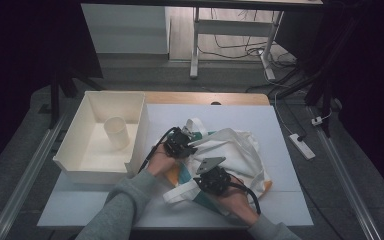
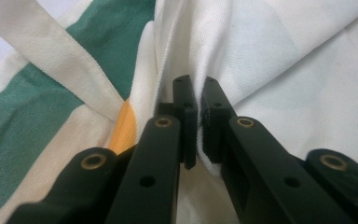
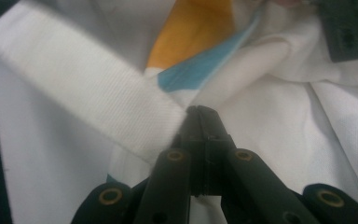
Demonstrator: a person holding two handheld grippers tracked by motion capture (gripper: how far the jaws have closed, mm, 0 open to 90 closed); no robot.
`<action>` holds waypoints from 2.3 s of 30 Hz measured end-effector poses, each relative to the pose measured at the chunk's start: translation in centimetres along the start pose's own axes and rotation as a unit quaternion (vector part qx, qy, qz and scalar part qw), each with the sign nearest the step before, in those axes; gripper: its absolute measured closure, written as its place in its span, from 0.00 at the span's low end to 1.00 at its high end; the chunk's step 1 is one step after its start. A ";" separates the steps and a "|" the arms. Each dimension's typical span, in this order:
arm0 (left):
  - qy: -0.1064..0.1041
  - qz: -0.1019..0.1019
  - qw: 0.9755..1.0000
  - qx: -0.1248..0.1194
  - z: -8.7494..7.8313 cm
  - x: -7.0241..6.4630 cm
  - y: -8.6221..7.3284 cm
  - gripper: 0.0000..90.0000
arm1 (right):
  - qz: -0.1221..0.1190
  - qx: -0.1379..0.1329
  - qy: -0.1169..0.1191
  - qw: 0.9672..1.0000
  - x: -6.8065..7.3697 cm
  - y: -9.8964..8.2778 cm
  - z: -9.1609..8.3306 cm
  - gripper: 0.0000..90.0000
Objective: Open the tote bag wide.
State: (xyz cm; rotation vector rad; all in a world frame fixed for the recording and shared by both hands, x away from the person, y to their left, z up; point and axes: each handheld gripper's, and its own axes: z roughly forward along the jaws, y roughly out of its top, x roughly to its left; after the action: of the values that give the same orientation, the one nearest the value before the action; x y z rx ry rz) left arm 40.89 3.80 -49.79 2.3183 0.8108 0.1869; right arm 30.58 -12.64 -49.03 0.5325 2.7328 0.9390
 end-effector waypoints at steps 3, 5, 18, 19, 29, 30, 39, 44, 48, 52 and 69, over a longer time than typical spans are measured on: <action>0.002 0.002 1.000 0.003 0.0 -0.2 0.0 0.96 | 0.004 0.004 0.006 1.000 0.6 -0.3 0.2 1.00; 0.003 0.004 1.000 0.004 0.0 -0.2 0.0 0.96 | 0.003 0.000 0.007 1.000 1.0 -0.6 0.2 1.00; -0.005 0.005 1.000 0.014 0.4 -0.2 -0.1 0.95 | -0.016 0.012 0.019 1.000 2.8 -1.4 0.8 1.00; -0.005 0.005 1.000 0.013 0.4 -0.2 -0.1 0.95 | -0.012 0.011 0.022 1.000 2.8 -1.5 0.8 1.00; 0.004 0.011 1.000 0.002 -0.2 -0.6 0.1 0.94 | 0.014 -0.039 0.019 0.999 0.4 -1.5 -1.9 1.00; 0.004 0.013 1.000 0.001 -0.4 -0.6 0.1 0.93 | 0.020 -0.051 0.007 0.998 -0.3 -1.5 -2.7 1.00; -0.016 0.013 0.998 -0.055 -3.1 -1.3 0.7 0.63 | 0.084 -0.093 -0.048 0.991 -5.2 -3.8 -6.6 0.99; -0.037 0.015 0.997 -0.073 -5.3 -2.1 1.0 0.48 | 0.101 -0.107 -0.062 0.987 -6.5 -5.0 -7.1 0.68; -0.041 0.023 0.995 -0.083 -7.2 -2.9 1.1 0.41 | 0.104 -0.116 -0.064 0.986 -7.3 -5.6 -7.6 0.59; -0.042 0.024 0.995 -0.093 -9.5 -3.3 1.0 0.37 | 0.103 -0.118 -0.075 0.985 -7.7 -6.2 -7.9 0.54; 0.017 -0.004 0.991 -0.133 -16.4 -1.6 -1.9 0.36 | 0.097 -0.149 -0.075 0.981 -7.7 -6.3 -9.1 0.51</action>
State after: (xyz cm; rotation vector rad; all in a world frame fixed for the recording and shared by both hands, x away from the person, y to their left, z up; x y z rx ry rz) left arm 33.20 12.84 -38.27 2.0666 0.7623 0.3126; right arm 33.17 -25.35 -45.34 0.7850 2.3805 1.2701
